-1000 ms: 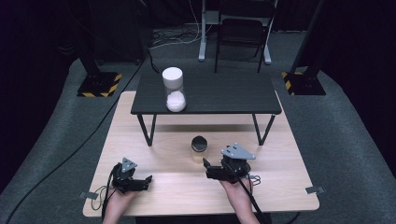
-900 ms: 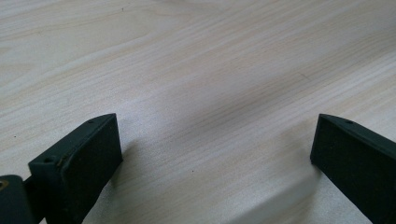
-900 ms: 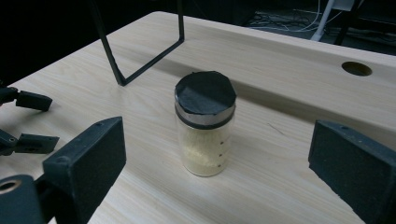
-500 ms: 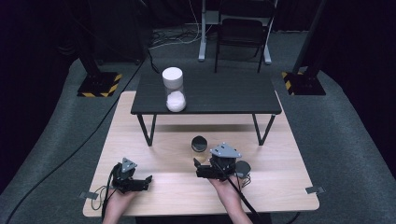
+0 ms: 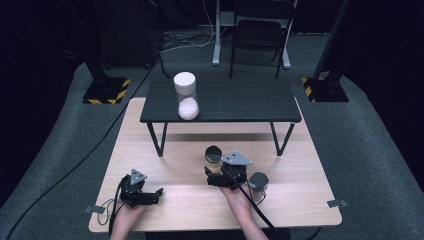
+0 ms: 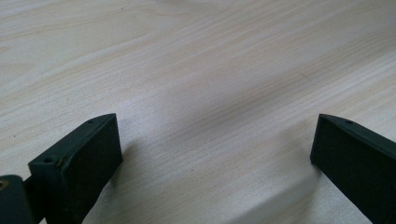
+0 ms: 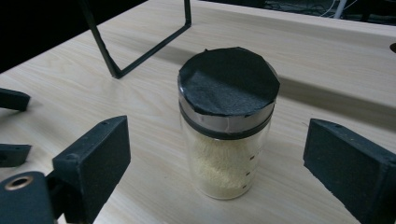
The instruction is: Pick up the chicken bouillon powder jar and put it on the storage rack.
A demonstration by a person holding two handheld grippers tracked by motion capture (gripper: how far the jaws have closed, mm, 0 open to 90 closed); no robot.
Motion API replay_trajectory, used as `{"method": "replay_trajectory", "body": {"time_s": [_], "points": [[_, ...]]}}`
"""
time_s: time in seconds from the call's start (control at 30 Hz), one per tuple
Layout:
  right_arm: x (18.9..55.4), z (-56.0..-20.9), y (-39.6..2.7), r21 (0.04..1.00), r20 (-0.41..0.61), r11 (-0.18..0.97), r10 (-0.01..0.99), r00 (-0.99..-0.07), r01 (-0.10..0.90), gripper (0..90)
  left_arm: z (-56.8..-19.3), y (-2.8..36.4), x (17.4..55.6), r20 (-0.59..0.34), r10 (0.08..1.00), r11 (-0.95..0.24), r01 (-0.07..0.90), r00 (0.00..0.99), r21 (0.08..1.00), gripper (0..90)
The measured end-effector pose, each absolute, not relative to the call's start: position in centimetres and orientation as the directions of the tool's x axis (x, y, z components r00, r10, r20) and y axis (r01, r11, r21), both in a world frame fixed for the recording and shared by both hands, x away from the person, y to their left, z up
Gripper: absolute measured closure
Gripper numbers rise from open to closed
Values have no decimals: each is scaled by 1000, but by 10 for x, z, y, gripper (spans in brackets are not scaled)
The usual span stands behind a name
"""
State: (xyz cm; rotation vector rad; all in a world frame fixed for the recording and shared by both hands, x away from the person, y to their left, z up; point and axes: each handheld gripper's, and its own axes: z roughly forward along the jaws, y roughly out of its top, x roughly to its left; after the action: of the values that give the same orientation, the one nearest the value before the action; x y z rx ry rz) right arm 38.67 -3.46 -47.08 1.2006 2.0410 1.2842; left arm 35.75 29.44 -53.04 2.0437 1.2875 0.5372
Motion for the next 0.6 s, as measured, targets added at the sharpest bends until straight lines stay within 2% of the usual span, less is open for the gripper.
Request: {"method": "replay_trajectory", "body": {"time_s": [0.6], "points": [[412, -501, -21, 871, 56, 209, 856, -514, 444, 100, -530, 294, 358, -2, 901, -303, 633, 434, 713, 12]]}}
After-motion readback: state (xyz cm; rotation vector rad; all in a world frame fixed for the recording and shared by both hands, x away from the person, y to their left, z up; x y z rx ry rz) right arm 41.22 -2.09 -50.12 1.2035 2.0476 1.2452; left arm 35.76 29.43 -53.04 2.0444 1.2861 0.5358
